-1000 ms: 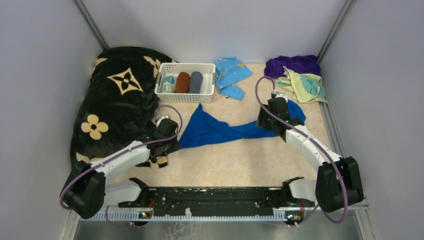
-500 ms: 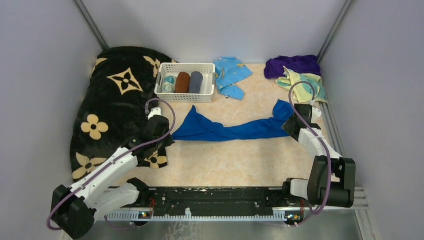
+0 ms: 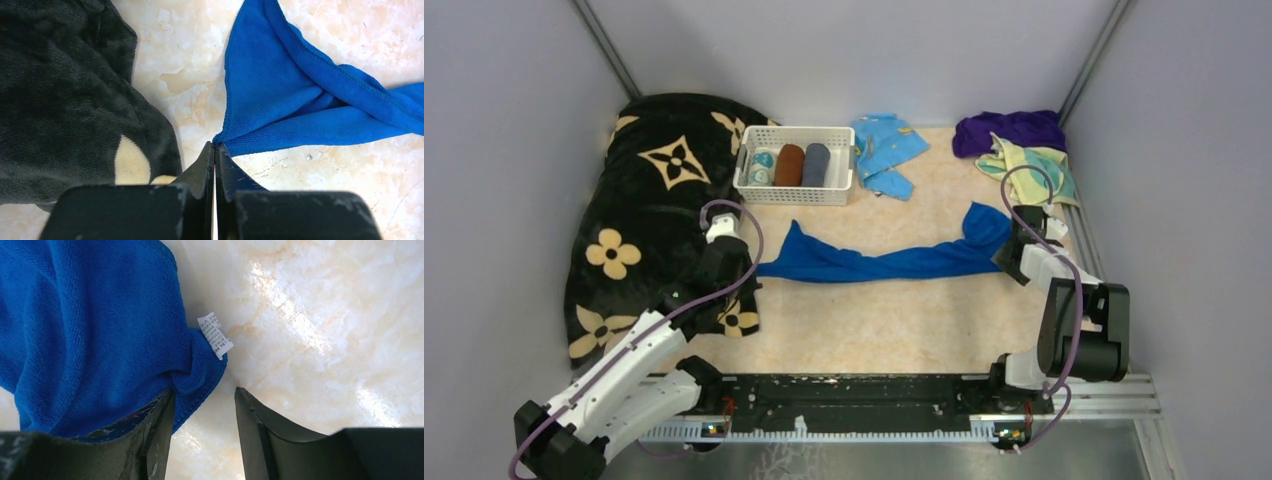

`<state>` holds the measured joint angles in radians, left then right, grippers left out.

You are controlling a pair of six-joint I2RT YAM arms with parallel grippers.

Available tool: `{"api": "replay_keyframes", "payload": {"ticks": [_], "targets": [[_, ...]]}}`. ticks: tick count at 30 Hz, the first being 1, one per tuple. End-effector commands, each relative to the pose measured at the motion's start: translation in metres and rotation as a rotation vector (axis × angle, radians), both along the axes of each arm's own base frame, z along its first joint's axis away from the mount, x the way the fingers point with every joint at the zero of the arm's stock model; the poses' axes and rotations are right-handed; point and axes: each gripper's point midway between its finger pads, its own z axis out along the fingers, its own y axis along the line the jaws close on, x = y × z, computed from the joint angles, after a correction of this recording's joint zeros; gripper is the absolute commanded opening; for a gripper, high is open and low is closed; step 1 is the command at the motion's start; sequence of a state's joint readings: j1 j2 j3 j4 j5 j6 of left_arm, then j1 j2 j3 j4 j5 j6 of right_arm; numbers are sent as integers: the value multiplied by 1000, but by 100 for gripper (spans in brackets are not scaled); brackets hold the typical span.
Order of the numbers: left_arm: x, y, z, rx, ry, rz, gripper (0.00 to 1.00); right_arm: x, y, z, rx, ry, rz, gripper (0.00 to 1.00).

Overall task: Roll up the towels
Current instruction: Flatten out the towel at the center of the board.

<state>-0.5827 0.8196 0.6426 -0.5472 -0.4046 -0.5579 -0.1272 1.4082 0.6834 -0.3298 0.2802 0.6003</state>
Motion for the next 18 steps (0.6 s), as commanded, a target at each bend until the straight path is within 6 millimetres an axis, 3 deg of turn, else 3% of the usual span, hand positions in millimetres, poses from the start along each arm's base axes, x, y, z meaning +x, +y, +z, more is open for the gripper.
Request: {"api": "replay_keyframes", "payload": {"ticks": [1, 4, 10, 13, 18], "targets": [[-1, 8, 2, 45, -22, 0, 0, 18, -12, 9, -34, -37, -6, 47], [-1, 8, 3, 43, -27, -1, 0, 17, -12, 4, -30, -36, -1, 39], [-2, 9, 8, 32, -49, -3, 0, 19, -18, 14, -61, -33, -4, 3], [-2, 11, 14, 35, -67, 2, 0, 25, -19, 43, -72, -59, 0, 0], [-3, 15, 20, 38, -88, 9, 0, 52, -20, 116, -95, -180, 47, 0]]}}
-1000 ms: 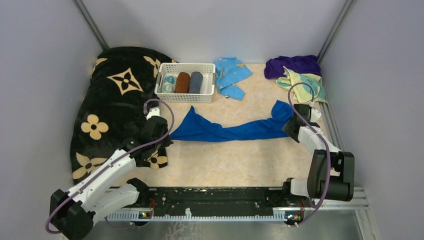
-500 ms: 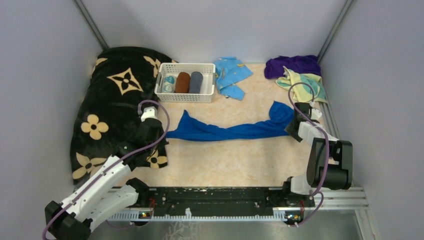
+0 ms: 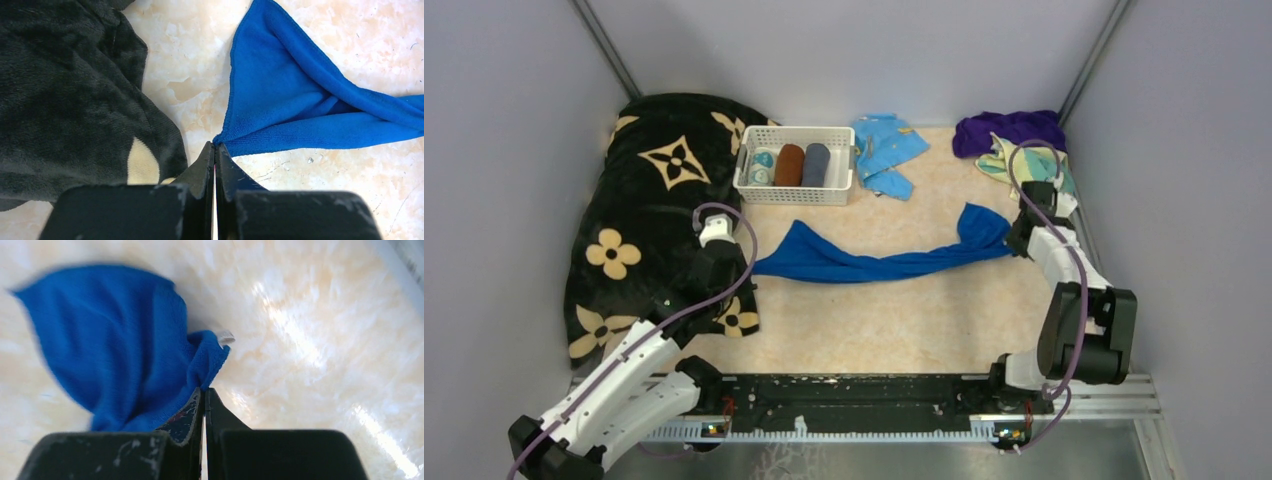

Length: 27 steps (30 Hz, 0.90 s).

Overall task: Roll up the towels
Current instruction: Flatten out the towel at the center of the board.

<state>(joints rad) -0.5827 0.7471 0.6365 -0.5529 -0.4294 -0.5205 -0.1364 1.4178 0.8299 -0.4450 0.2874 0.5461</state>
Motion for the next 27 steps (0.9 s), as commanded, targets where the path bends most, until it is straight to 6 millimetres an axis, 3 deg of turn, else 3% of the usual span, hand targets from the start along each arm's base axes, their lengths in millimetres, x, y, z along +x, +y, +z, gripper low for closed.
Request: {"api": "replay_keyframes", "payload": {"ticks": [1, 4, 7, 12, 15, 17, 20, 22, 27], "targets": [[-1, 8, 8, 24, -33, 13, 0, 43, -10, 96, -55, -209, 37, 0], [-2, 8, 11, 14, -48, 12, 0, 80, -4, 137, -52, -289, 94, 0], [-2, 7, 15, 3, -65, 6, 0, 121, 15, 160, -27, -322, 175, 0], [-2, 5, 26, -29, -107, -9, 0, 197, 75, 162, 3, -333, 350, 0], [-2, 0, 39, -60, -134, -29, 0, 216, 95, 176, -3, -337, 405, 0], [-2, -2, 53, -79, -166, -45, 0, 214, 90, 195, -30, -374, 387, 0], [-2, -5, 74, -96, -235, -83, 0, 193, 75, 230, -116, -430, 361, 0], [-3, -9, 89, -118, -280, -116, 0, 172, 66, 250, -169, -446, 356, 0], [-16, -20, 132, -178, -407, -234, 0, 94, 47, 313, -270, -511, 332, 0]]}}
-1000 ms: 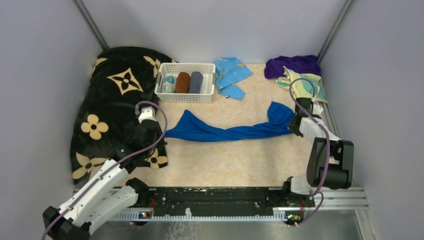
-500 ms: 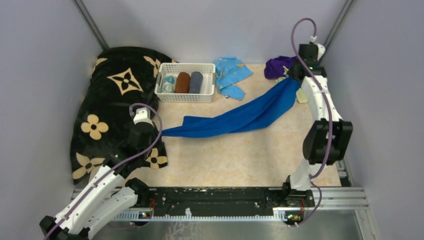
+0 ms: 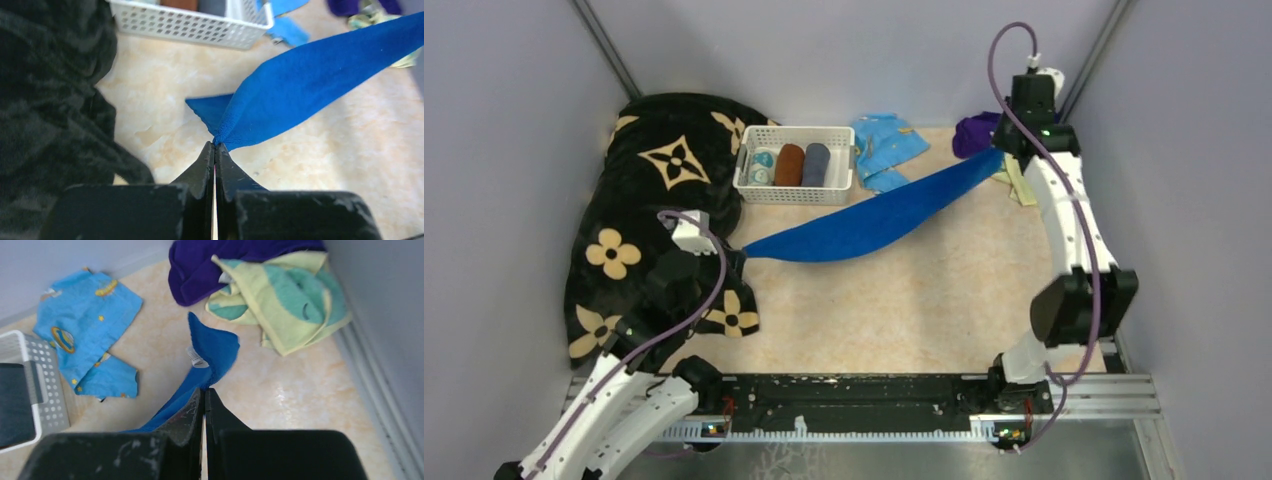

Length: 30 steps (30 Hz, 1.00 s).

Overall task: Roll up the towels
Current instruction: Flatten out the towel at the center of the board.

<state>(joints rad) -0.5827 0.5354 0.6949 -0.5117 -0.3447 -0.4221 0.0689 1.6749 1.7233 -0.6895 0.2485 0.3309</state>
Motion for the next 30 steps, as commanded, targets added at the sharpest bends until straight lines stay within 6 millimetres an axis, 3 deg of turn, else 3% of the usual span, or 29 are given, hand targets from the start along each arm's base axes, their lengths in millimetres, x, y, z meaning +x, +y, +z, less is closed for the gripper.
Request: {"api": "replay_keyframes", "payload": {"ticks": [1, 4, 6, 10, 13, 17, 21, 23, 25, 30], "targets": [[-11, -12, 61, -64, -187, -126, 0, -76, -29, 110, -113, -223, -60, 0], [-23, -6, 83, -89, -268, -138, 0, -110, -35, 140, -136, -300, -67, 0], [-27, 2, 89, -95, -294, -116, 0, -121, -34, 152, -140, -331, -54, 0], [-24, 5, 79, -66, -262, -96, 0, -113, -29, 148, -143, -288, -14, 0], [-14, -4, 60, -35, -205, -107, 0, -81, -21, 111, -133, -176, 27, 0], [4, -11, 26, 28, -105, -86, 0, -15, -10, 27, -113, 15, 65, 1], [24, -10, -7, 118, -27, -35, 0, 36, -1, -51, -84, 172, 88, 21], [32, -10, -17, 144, -8, -15, 0, 44, 11, -79, -41, 239, 135, 23], [40, -11, -24, 174, 4, -5, 0, 40, 14, -92, -22, 269, 143, 26], [51, -11, -38, 219, 31, 18, 0, 4, 2, -111, -21, 275, 89, 41]]}}
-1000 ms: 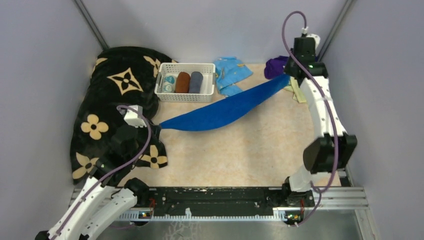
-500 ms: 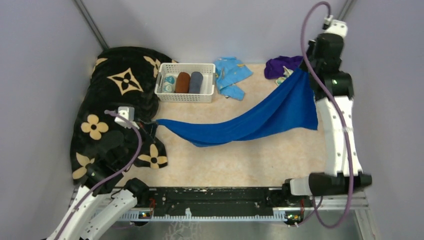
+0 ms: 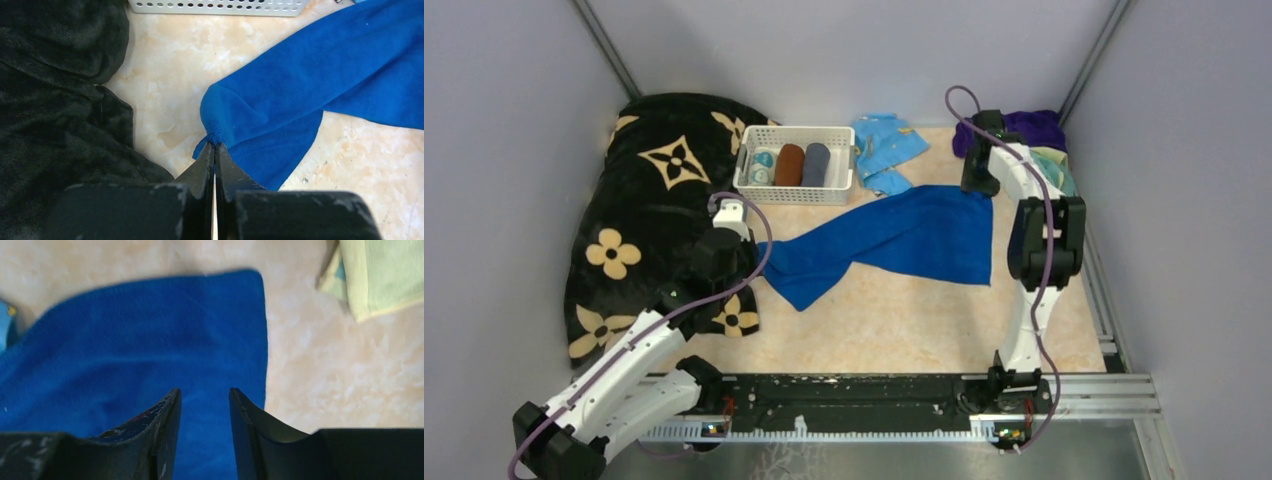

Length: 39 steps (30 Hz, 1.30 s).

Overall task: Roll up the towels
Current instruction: Flatten out the towel at the center of the board.

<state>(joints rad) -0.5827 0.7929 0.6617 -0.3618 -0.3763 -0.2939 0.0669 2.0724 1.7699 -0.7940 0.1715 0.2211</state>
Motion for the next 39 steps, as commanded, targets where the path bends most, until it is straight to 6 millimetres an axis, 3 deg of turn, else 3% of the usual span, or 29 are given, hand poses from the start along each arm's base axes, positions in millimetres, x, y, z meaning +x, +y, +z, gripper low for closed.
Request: {"api": "replay_keyframes", "payload": {"ticks": [1, 9, 14, 23, 30, 39], "targets": [[15, 1, 7, 20, -56, 33, 0, -19, -11, 59, 31, -182, -58, 42], [15, 7, 2, 40, -57, 54, 0, -126, -33, 9, 28, -65, -230, 44], [14, 9, 1, 28, -54, 59, 0, -167, -36, -18, 83, -31, -293, 44], [15, 15, 1, 28, -55, 81, 0, -188, -19, -57, 187, 23, -310, 37], [15, 16, -1, 24, -48, 89, 0, -195, -19, -67, 181, 55, -320, 37], [15, 18, -3, 23, -42, 95, 0, -224, -27, -75, 122, 139, -365, 36]]}}
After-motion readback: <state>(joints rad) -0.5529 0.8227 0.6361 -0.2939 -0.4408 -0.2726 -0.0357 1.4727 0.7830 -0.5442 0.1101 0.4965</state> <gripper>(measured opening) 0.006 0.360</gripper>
